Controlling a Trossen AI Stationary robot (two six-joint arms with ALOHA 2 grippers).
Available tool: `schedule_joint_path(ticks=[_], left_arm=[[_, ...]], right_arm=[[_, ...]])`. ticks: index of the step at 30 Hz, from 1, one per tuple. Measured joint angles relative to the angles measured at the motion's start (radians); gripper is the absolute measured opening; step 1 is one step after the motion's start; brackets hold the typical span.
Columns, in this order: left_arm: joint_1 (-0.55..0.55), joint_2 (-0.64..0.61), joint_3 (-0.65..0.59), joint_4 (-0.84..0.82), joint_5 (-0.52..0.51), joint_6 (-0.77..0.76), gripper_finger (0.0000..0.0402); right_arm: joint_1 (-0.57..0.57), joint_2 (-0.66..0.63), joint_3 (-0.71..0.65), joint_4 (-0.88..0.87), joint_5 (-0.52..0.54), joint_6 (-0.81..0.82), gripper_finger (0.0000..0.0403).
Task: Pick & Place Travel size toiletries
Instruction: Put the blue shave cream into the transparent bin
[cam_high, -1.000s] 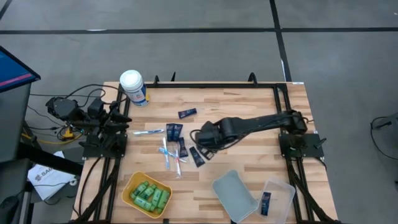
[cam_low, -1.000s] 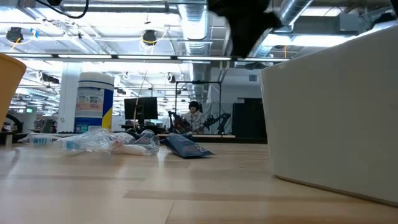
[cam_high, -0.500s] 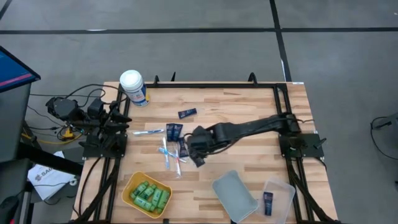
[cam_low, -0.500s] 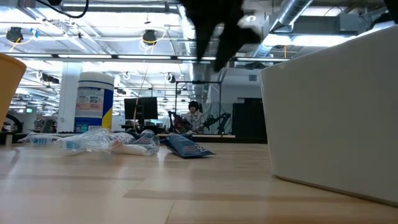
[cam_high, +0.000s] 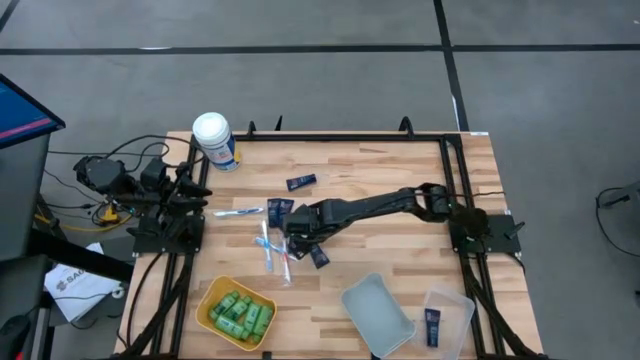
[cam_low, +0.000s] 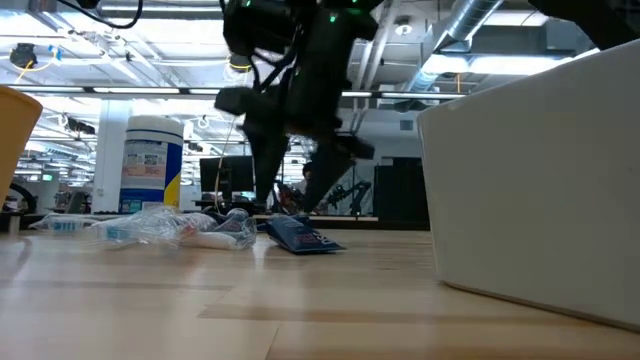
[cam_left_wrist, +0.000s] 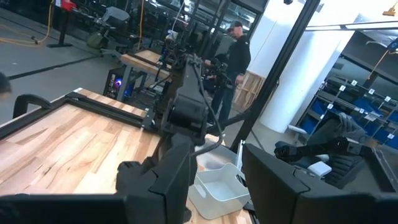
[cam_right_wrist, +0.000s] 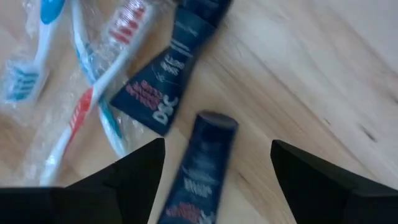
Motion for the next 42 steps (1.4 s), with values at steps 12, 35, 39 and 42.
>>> schedule_joint_path(ticks=[12,35,39,42], left_arm=[[0.000,0.000,0.000,0.000,0.000,0.000,0.0143],[0.000,0.000,0.000,-0.001,0.000,0.002,0.0143],[0.000,0.000,0.000,-0.002,0.000,0.002,0.0143],[0.000,0.000,0.000,-0.002,0.000,0.002,0.0143]], right_arm=[[-0.016,0.070,0.001,0.037,-0.040,-0.060,0.0250],[-0.017,-0.001,-0.003,-0.040,-0.079,-0.058,0.0115],[-0.017,-0.094,-0.002,-0.111,-0.004,-0.060,0.0115],[-0.011,-0.160,-0.003,-0.206,0.056,-0.037,0.0115]])
